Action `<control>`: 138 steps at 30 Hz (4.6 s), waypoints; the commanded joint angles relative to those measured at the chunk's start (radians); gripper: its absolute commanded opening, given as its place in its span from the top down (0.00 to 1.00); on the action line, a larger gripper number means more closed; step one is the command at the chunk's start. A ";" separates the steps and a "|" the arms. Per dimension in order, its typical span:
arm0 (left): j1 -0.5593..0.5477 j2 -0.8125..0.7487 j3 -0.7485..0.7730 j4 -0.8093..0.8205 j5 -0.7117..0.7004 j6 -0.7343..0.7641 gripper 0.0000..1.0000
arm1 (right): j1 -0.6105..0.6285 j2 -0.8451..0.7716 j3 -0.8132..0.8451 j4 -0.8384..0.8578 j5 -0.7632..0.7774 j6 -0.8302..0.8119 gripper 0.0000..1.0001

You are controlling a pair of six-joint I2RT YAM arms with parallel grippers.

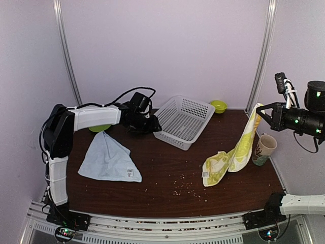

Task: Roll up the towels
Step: Move the bin to the center of the board, then adjust the towel at the center of the board, then pick up the towel from the center of the board, then adjust the towel at the center of the board.

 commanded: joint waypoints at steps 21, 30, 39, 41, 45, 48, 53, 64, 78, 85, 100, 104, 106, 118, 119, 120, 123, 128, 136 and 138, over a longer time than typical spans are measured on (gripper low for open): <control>-0.225 -1.142 -0.647 -0.114 -0.556 0.143 0.02 | 0.429 0.446 0.576 0.106 -0.485 -0.130 1.00; -0.223 -1.212 -0.764 -0.151 -0.606 0.144 0.02 | 0.125 0.220 -0.191 0.225 -0.373 -0.063 1.00; -0.264 -0.947 -0.755 -0.114 -0.369 0.165 0.04 | 0.022 0.093 -0.533 0.232 -0.188 0.034 1.00; -0.317 -0.889 -0.742 -0.123 -0.329 0.180 0.05 | 0.022 0.085 -0.557 0.240 -0.185 0.045 1.00; -0.463 -0.793 -0.677 -0.246 -0.328 0.165 0.06 | 0.021 0.087 -0.582 0.261 -0.162 0.068 1.00; -0.601 -0.745 -0.627 -0.313 -0.328 0.138 0.06 | 0.022 0.095 -0.584 0.277 -0.162 0.069 1.00; -0.732 -0.658 -0.598 -0.322 -0.276 0.072 0.06 | 0.022 0.117 -0.578 0.295 -0.168 0.063 1.00; -0.786 -0.618 -0.739 -0.130 -0.172 -0.012 0.15 | 0.021 0.089 -0.630 0.309 -0.168 0.074 1.00; -0.785 -0.522 -0.760 -0.061 -0.125 -0.002 0.51 | 0.021 0.080 -0.640 0.317 -0.178 0.093 1.00; -0.785 -0.454 -0.725 -0.100 -0.157 0.020 1.00 | 0.021 0.062 -0.630 0.290 -0.172 0.095 1.00; -0.643 -0.836 -0.518 -0.481 -0.633 0.104 1.00 | 0.021 -0.070 -0.560 0.266 -0.074 0.055 1.00; -0.605 -0.934 -0.454 -0.536 -0.737 0.166 1.00 | 0.022 -0.152 -0.596 0.340 -0.068 0.064 1.00; -0.584 -0.971 -0.454 -0.550 -0.755 0.184 1.00 | 0.021 -0.176 -0.622 0.366 -0.067 0.074 1.00; -0.475 -0.912 -0.762 -0.373 -0.622 0.071 1.00 | 0.043 -0.028 -0.948 0.692 -0.199 0.304 1.00; -0.475 -0.891 -0.770 -0.364 -0.616 0.066 1.00 | 0.046 -0.013 -0.952 0.690 -0.208 0.305 1.00; -0.475 -0.870 -0.772 -0.357 -0.610 0.067 1.00 | 0.051 0.003 -0.947 0.681 -0.215 0.301 1.00; -0.475 -0.822 -0.763 -0.343 -0.601 0.083 1.00 | 0.056 0.038 -0.936 0.651 -0.222 0.292 0.95; -0.475 -0.775 -0.736 -0.321 -0.597 0.123 1.00 | 0.057 0.049 -0.932 0.622 -0.174 0.296 0.65; -0.474 -0.726 -0.682 -0.341 -0.612 0.145 1.00 | 0.057 0.101 -0.912 0.593 -0.145 0.277 0.43; -0.474 -0.722 -0.670 -0.348 -0.618 0.145 1.00 | 0.059 0.115 -0.899 0.588 -0.154 0.258 0.40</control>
